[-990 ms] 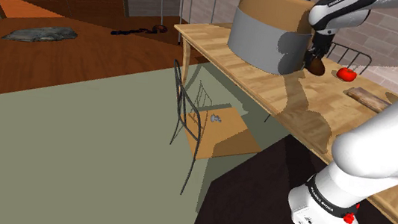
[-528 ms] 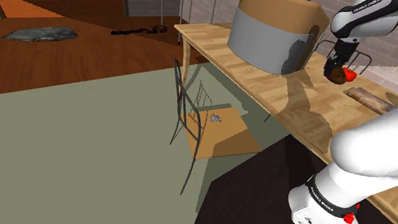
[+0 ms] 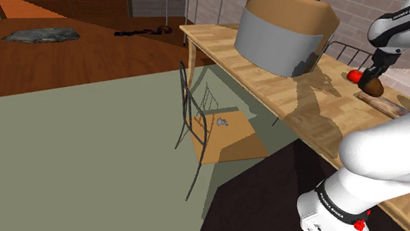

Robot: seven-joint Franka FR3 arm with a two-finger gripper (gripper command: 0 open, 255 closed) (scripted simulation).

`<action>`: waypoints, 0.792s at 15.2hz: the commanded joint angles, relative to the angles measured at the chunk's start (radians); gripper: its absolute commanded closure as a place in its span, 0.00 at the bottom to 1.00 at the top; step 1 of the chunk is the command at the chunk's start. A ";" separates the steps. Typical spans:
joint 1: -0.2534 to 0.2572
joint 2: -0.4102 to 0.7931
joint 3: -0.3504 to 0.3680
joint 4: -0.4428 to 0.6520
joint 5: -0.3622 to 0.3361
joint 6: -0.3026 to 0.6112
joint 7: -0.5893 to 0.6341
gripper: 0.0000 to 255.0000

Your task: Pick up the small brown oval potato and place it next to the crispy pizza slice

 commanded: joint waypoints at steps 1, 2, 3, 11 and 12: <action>-0.023 -0.005 -0.035 -0.009 -0.001 0.017 -0.055 1.00; -0.034 -0.010 -0.050 -0.012 -0.003 0.023 -0.080 1.00; -0.044 -0.013 -0.066 -0.015 -0.003 0.028 -0.105 1.00; -0.063 0.032 -0.114 -0.059 0.009 0.126 -0.157 1.00; -0.063 0.041 -0.116 -0.066 0.011 0.141 -0.158 1.00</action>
